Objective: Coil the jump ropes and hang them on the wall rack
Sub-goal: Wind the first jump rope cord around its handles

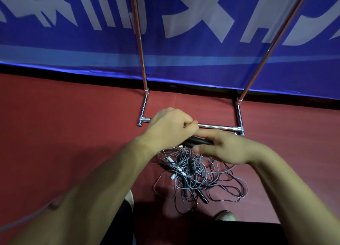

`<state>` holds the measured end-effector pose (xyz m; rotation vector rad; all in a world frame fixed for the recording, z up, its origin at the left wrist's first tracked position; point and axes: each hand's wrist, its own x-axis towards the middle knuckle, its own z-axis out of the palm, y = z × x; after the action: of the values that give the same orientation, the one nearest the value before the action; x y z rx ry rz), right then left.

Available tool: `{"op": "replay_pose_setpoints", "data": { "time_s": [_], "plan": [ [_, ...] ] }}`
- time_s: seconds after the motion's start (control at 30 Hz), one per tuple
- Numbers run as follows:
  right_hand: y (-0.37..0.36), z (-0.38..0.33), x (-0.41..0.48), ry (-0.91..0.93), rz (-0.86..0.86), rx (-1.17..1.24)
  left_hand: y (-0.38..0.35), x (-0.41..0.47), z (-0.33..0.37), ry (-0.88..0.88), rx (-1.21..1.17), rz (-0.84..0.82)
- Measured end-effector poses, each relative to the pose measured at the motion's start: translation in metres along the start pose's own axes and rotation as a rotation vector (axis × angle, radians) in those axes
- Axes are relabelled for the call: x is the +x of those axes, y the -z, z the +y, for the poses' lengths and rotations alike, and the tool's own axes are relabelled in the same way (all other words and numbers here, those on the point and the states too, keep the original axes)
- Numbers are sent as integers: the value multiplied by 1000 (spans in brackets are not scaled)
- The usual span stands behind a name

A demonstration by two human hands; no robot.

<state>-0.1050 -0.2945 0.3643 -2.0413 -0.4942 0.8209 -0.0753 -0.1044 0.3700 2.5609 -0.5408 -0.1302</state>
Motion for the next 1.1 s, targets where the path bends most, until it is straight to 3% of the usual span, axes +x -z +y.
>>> {"op": "replay_pose_setpoints", "data": {
  "time_s": [0.13,0.3,0.4,0.5,0.57,0.63,0.73,0.9,1.0,1.1],
  "plan": [
    [9,0,-12,-48,-103,391,8,7,-10,128,-698,-168],
    [15,4,-18,64,-221,556,13,6,-8,305,-1175,-457],
    [13,3,-15,107,-156,699,8,9,-6,376,-1291,-344],
    [7,4,-3,109,96,747,-7,15,1,541,-1312,-226],
    [3,4,5,69,257,716,-18,16,4,642,-1188,-152],
    [3,10,11,24,422,535,-26,13,7,560,-821,-133],
    [1,23,18,-5,565,-31,-38,-3,16,305,-275,-217],
    [-3,23,13,-117,311,-318,-24,-7,2,35,203,-145],
    [2,15,5,-164,67,-268,-6,-3,-15,-28,-90,-267],
    [3,4,-3,-141,-97,98,-2,4,-28,31,-468,-235]
  ]
}}
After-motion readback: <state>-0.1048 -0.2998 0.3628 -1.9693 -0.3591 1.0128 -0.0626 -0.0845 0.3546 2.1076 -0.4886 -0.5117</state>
